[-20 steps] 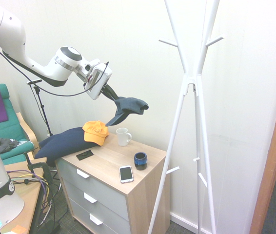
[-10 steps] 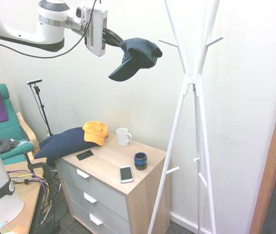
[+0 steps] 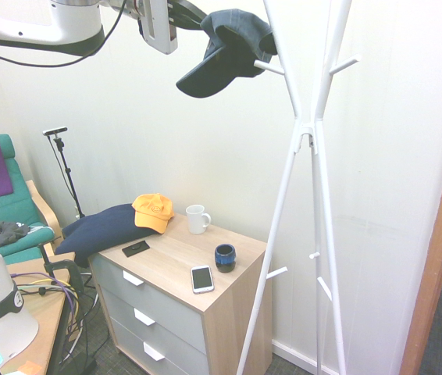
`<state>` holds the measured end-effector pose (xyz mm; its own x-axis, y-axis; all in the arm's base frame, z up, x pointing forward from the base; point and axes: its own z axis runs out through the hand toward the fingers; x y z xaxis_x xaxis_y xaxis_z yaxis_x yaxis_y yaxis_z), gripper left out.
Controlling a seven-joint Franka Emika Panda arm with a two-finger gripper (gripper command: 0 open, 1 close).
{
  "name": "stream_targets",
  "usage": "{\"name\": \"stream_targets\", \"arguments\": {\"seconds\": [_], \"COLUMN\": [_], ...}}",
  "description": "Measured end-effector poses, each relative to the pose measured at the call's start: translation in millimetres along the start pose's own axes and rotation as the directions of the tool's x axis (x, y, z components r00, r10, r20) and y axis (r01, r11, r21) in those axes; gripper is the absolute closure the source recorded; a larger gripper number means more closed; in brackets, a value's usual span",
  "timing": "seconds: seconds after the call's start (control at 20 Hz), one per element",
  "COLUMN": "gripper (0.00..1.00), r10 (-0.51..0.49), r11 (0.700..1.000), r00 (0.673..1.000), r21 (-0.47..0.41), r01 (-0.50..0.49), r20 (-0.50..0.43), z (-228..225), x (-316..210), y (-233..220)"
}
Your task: Hang the cap
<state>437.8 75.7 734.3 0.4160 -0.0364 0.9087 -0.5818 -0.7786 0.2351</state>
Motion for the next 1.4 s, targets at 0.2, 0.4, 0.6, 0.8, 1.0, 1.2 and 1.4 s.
{"name": "stream_targets", "arguments": {"seconds": [0.2, 0.4, 0.6, 0.8, 1.0, 1.2, 1.4], "gripper": [1.00, 0.00, 0.00, 0.00, 0.00, 0.00, 0.00], "r10": [-0.007, -0.022, -0.006, -0.003, -0.002, -0.001, 0.005], "r11": [1.000, 0.999, 0.999, 0.999, 0.999, 0.999, 0.999], "r00": [1.000, 0.998, 0.996, 0.995, 0.996, 0.996, 0.996], "r21": [0.012, 0.028, 0.039, 0.036, 0.043, 0.047, 0.045], "r01": [0.007, 0.020, 0.002, 0.000, -0.002, -0.003, -0.009], "r20": [0.017, 0.058, 0.091, 0.097, 0.095, 0.091, 0.089], "z": [30, 61, 76, 86, 87, 87, 87], "x": [-6, -38, -68, -79, -81, -80, -80], "y": [-4, -11, -14, -10, -11, -11, -11]}}
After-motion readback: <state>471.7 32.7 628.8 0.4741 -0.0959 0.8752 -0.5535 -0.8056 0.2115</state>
